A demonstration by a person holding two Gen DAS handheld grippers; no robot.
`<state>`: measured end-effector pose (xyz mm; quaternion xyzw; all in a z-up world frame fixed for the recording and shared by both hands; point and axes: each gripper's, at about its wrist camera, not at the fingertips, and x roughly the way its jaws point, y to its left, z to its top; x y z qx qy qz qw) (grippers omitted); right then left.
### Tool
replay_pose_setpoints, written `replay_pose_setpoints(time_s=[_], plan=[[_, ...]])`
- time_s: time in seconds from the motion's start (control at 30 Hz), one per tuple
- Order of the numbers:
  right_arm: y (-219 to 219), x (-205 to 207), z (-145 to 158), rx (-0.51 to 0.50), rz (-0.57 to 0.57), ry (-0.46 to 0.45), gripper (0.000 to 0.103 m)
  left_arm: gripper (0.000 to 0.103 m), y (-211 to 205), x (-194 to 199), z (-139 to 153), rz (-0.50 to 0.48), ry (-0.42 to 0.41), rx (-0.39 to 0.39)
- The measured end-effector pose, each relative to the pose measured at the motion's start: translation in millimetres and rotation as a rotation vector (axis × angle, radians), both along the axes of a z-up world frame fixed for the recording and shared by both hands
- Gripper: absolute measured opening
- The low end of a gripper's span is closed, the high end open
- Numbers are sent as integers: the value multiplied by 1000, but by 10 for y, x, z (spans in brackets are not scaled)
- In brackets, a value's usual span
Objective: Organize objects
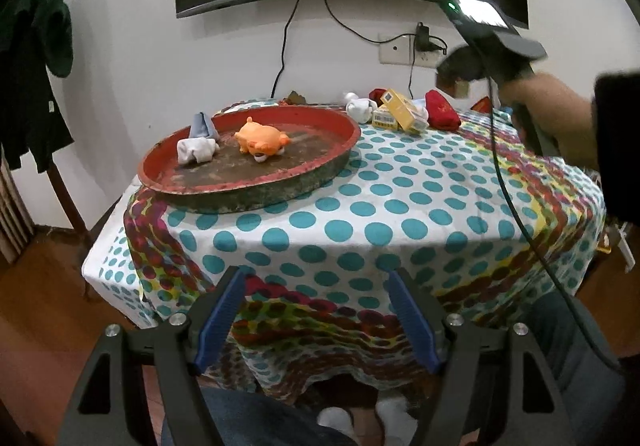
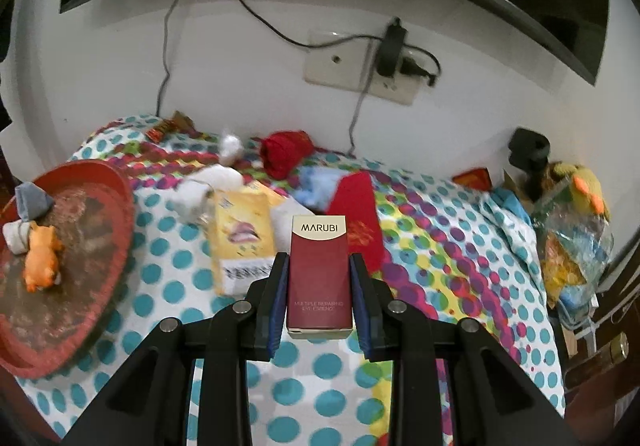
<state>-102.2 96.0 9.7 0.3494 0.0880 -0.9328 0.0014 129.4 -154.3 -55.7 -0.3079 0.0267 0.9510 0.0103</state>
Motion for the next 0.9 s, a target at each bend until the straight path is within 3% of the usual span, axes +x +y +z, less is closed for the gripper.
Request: replay_pose_setpoints(time_s=[0.5,0.9], plan=[[-517,-212,42,54,55,8,27,76,-77,-59,-124,1,-45,39],[-1294,-222,49,90,167,19,27,76,-166,-70,-107,24,-44,77]])
